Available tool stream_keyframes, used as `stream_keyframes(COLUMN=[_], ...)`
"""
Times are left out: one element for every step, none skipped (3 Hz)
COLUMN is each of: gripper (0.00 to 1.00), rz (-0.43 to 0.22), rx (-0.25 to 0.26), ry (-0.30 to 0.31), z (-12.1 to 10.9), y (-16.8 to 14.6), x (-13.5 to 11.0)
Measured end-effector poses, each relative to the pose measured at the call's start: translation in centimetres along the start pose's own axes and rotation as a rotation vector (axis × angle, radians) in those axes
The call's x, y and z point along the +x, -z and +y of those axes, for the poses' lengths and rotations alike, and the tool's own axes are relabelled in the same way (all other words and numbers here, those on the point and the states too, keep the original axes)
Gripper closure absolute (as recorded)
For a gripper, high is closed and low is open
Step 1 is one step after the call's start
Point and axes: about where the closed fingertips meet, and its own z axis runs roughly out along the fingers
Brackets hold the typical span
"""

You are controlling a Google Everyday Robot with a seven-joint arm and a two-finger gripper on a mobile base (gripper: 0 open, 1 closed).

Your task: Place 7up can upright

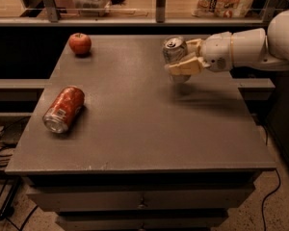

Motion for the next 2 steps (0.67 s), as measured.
stream_keyframes(gripper=[0.81,0.58], rz=[-0.057,-0.101], rx=[0.033,0.071], ry=[-0.033,-0.078], z=[0.3,0.5], y=[-0.3,-0.7], x=[1.2,2.4])
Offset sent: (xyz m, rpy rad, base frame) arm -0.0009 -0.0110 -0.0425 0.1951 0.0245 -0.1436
